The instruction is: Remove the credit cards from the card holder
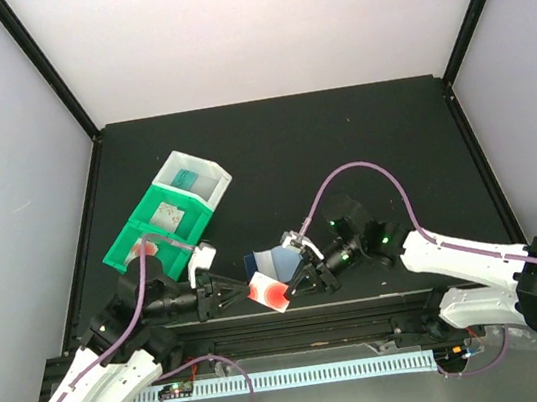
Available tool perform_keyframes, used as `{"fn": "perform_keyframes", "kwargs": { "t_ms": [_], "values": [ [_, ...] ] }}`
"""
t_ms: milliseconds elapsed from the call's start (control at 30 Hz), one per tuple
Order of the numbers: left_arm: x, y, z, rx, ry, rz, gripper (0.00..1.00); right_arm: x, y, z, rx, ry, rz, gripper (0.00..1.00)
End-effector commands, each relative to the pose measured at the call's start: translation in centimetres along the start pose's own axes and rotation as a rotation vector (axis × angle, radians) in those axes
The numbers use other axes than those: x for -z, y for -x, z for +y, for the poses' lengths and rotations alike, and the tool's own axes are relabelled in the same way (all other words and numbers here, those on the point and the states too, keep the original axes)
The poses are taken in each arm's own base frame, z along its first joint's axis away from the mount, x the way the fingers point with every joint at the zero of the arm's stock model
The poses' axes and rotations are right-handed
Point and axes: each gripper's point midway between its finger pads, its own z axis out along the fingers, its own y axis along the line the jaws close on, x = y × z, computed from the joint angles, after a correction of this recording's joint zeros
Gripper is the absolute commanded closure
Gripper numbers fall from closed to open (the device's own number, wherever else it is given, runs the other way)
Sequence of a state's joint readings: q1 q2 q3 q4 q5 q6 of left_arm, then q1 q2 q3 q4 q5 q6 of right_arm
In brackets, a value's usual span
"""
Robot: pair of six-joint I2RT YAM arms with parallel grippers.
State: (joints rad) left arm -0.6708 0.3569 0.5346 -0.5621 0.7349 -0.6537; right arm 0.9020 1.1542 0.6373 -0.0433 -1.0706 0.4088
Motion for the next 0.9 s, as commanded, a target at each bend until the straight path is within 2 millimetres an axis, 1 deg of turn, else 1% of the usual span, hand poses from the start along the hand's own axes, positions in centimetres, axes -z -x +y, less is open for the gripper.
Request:
{"fn": "perform_keyframes", "kwargs": {
  "t_ms": [0,33,100,267,367,567,733,867],
  "values": [
    [0.1,0.0,-0.9,-0.033,-0.03,0.028,0.77,-0.3,0.8,0.9,0.041,0.036,-0.012,0.99],
    [0.0,-0.1,-0.7,-0.031,-0.023,0.033,0.76,-0.3,0.8,0.9,0.038,0.043,-0.013,0.99],
    [-0.1,-0.1,-0.3,-0.032,-0.007,0.035,0.72,-0.4,0.8,1.3,0.042,0.057,-0.012,0.99],
    [-0.2,0.6,-0.3,-0.043,0.001,0.012,0.71,-0.5,0.7,1.7,0.05,0.071,-0.005,0.99],
    [-0.1,0.8,-0.3,-0.045,0.012,0.011,0.67,-0.5,0.6,1.7,0.048,0.069,-0.001,0.99],
    [0.6,1.5,-1.5,-0.053,0.014,-0.009,0.68,-0.5,0.4,1.1,0.035,0.036,-0.002,0.99],
    [1.0,1.6,-1.1,-0.049,0.059,-0.004,0.68,-0.5,0.4,1.0,0.035,0.027,0.0,0.99],
    [0.6,1.0,-1.1,-0.034,0.032,0.02,0.68,-0.4,0.4,1.0,0.036,0.024,-0.006,0.99]
  ]
}}
